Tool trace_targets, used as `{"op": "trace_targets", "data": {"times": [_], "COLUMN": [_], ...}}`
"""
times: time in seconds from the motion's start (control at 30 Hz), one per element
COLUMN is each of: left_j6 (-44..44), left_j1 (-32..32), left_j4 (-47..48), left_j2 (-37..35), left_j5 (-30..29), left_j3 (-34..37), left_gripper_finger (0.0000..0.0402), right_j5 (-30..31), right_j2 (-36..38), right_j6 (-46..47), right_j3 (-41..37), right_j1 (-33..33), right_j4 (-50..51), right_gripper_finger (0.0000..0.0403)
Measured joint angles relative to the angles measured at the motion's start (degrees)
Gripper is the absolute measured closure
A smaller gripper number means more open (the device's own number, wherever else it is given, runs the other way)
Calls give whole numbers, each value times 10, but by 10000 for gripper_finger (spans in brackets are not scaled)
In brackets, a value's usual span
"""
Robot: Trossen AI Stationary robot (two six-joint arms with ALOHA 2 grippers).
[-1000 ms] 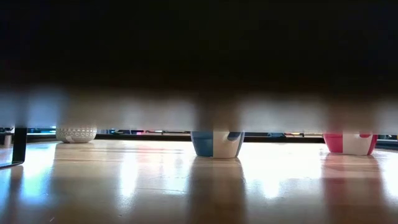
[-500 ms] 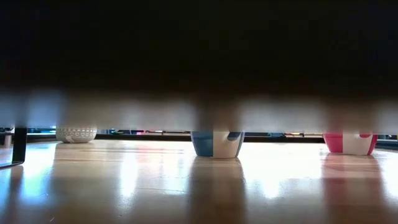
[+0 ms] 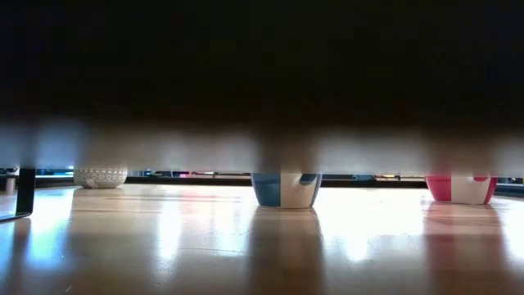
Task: Place coffee mugs
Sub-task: Put the blue mug on the shelf
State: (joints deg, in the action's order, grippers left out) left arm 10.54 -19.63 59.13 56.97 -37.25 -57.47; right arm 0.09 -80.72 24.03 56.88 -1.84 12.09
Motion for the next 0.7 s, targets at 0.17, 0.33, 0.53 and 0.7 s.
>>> {"op": "trace_targets", "data": {"times": [0.17,0.33,0.53,0.7], "left_j6": [-35,-37,-26,-18], "left_j1": [20,36,40,39], "left_j4": [-44,-56,-55,-54], "left_j2": [-23,-44,-53,-53], "left_j5": [15,27,30,37], "left_j3": [35,44,46,46], "left_gripper_finger": [330,330,330,330], "right_j5": [-3,14,14,11], "right_j2": [-68,-151,-243,-279], "right_j6": [-32,-84,-114,-125], "right_j3": [95,224,324,353], "right_j1": [-12,-20,-21,-26], "right_j4": [67,246,370,382], "right_gripper_finger": [318,318,318,318]}}
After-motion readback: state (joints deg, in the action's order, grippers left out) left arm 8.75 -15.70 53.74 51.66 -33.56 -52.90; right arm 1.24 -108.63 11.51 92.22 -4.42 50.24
